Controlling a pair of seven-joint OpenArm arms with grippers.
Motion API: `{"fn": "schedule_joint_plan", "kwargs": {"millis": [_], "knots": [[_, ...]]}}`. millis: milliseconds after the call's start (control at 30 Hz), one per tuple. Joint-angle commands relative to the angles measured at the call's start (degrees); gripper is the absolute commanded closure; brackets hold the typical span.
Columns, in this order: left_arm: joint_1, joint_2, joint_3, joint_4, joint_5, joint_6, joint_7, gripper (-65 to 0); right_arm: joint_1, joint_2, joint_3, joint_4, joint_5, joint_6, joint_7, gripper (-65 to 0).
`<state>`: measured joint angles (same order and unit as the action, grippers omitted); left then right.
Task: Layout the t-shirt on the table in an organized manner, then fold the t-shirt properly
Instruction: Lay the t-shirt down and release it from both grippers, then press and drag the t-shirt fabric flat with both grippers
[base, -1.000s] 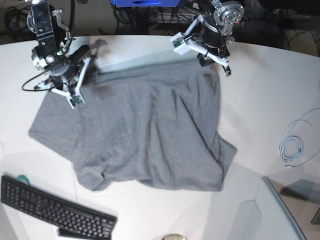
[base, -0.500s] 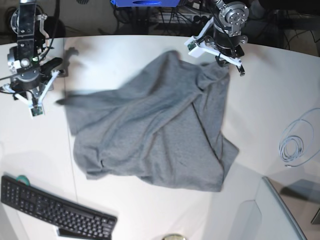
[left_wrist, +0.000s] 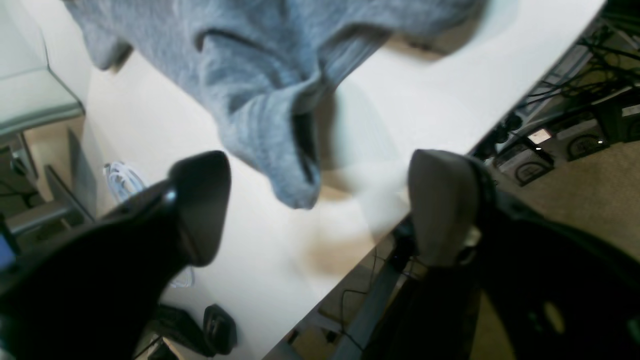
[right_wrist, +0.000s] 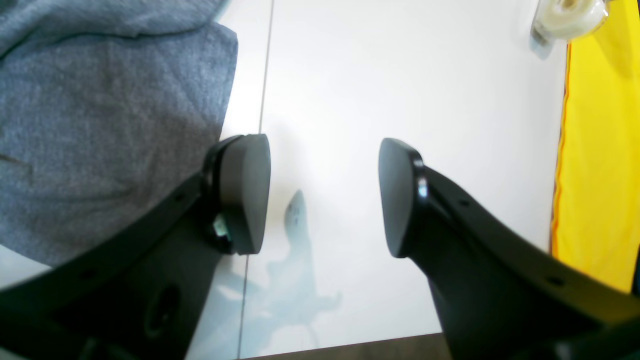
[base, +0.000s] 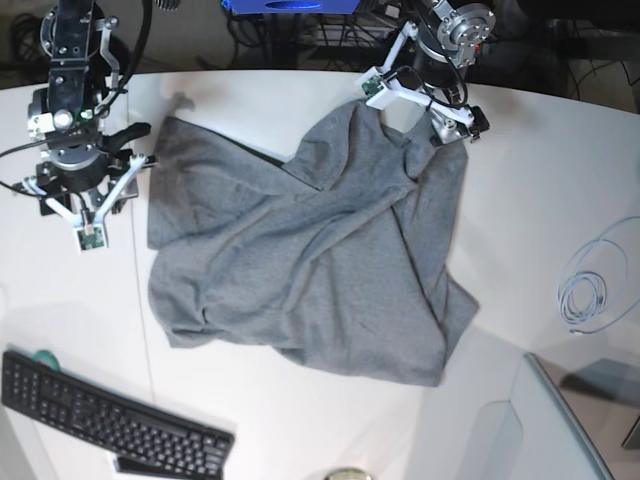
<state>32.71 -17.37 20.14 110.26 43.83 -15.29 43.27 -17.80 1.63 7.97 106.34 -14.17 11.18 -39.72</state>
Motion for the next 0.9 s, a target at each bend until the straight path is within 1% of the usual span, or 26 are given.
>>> {"fn": "schedule_joint_plan", "kwargs": {"millis": [0,33,100,133,233,300,367,400,467,500,533,600,700,767,867], "knots": [[0.39,-0.35,-1.11,1.08,0.43,0.56,0.03,-56.1,0.44,-0.35,-1.68,-0.1,0.68,2.23,1.0,-32.6],[0.39,-0.17,-1.99,1.17,0.34,0.56,-0.14,-56.1,0.62,-0.71,-3.18,-1.07,0.68,3.28,1.09,-32.6],[0.21,-0.17,-2.34,1.87,0.25,0.56,-0.14,-56.1,0.7,-1.76,-4.85,-2.74,0.68,3.46,2.67,-32.0],[0.13,-0.17,-2.16,2.31,0.25,0.56,-0.23,-56.1,0.79,-2.38,-5.46,-3.53,0.68,3.46,3.99,-30.2],[0.13,-0.09,-2.16,3.19,0.25,0.56,-0.94,-55.9,1.06,-4.05,-6.52,-6.08,0.68,3.63,6.36,-19.8],[0.39,-0.09,-2.51,3.28,0.17,0.56,-5.24,-55.8,1.49,-4.4,-8.1,-8.54,0.68,3.63,6.45,-10.1],[0.48,1.06,-2.6,3.28,0.17,0.65,-9.9,-55.6,2.55,-4.57,-9.07,-12.15,0.68,3.63,6.45,-3.2],[0.39,2.02,-2.6,3.19,0.17,0.74,-11.49,-55.5,3.17,-4.57,-9.15,-13.99,0.68,3.63,6.45,-1.5],[-0.31,4.22,-2.43,3.11,0.17,0.74,-13.77,-54.6,4.66,-4.66,-8.89,-18.39,0.68,3.63,6.54,-1.1],[-1.54,5.37,-2.25,3.11,0.17,0.74,-14.83,-51.3,5.63,-4.66,-8.89,-20.76,0.68,3.63,6.54,-0.9],[-2.77,6.6,-2.16,3.11,0.17,0.74,-15.44,-45.6,6.42,-4.4,-8.89,-22.87,0.68,3.55,6.54,-0.8],[-5.76,9.59,-2.16,2.93,0.17,0.74,-15.62,-28.5,7.74,-4.05,-8.45,-26.04,0.68,3.46,6.54,-0.6],[-11.48,16.18,-2.25,1.96,0.17,0.74,-13.16,-0.5,8.88,-2.64,-3.97,-29.29,0.68,3.55,6.63,-0.6],[-14.99,19.26,-2.51,1.35,0.17,0.74,-11.4,0.0,10.2,-1.14,-1.07,-31.75,0.59,3.63,7.24,-0.6],[-20.09,21.54,-3.13,-0.59,0.25,0.74,-9.02,0.0,12.57,2.02,2.45,-36.41,0.59,3.63,8.65,-0.6]]}}
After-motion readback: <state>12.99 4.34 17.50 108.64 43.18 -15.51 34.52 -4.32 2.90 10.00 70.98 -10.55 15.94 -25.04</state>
